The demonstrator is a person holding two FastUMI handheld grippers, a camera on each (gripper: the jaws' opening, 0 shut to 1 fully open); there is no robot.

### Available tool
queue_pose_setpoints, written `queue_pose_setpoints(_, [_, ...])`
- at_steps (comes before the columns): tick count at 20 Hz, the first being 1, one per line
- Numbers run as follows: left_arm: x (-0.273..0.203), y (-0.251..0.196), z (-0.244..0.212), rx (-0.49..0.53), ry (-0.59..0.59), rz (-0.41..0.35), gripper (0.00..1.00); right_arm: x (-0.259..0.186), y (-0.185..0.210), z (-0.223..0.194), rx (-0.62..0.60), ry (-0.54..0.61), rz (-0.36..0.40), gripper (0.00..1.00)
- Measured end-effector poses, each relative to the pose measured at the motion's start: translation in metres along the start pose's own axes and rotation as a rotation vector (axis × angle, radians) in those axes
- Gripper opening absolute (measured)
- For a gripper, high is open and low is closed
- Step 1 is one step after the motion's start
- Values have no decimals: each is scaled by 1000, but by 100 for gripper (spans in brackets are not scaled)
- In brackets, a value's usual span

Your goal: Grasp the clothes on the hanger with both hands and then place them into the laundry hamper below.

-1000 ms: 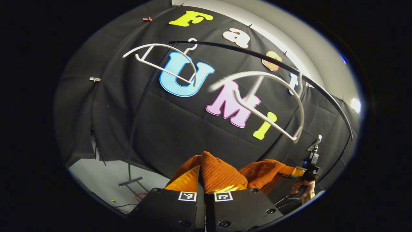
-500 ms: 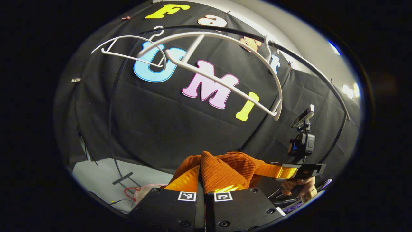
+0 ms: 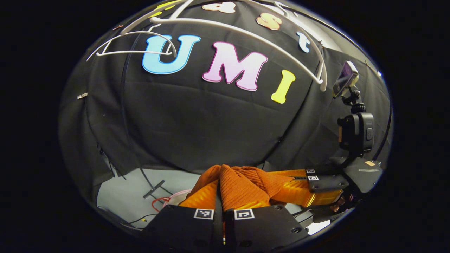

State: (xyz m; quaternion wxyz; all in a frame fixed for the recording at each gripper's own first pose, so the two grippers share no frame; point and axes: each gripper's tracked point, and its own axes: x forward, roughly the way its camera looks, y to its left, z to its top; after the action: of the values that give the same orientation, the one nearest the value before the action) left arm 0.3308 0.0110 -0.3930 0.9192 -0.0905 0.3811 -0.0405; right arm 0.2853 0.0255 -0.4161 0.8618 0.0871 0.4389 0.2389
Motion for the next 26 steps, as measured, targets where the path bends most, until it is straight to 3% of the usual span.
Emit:
queue_pose_setpoints(2, [23,6,-10,-10,58,26,9,6,-8,-18,-42,85,-30,9])
queue_pose_setpoints(3, [28,14,-17,-4,94,55,12,13,-19,-31,-87,128,-62,15])
queue_pose_setpoints(4, [31,28,-26,12,140,97,26,13,-31,-40,-140,160,-95,28])
queue_pose_setpoints(5, [31,45,-39,47,186,159,50,11,-40,-46,-185,185,-116,42])
queue_pose_setpoints(7, [28,63,-64,84,242,192,99,2,-45,-49,-226,206,-114,71])
queue_pose_setpoints(8, [28,61,-66,81,251,182,96,2,-43,-49,-216,200,-107,85])
queue_pose_setpoints(9, [29,57,-61,67,239,163,96,1,-43,-47,-203,193,-104,88])
queue_pose_setpoints(19, [-7,59,-27,15,117,130,95,-11,-34,-41,-147,140,-134,91])
queue_pose_setpoints(22, [-32,53,-29,15,81,102,96,-31,-18,-40,-143,111,-151,100])
queue_pose_setpoints(26, [-73,50,-26,36,29,74,96,-57,14,-40,-125,58,-180,99])
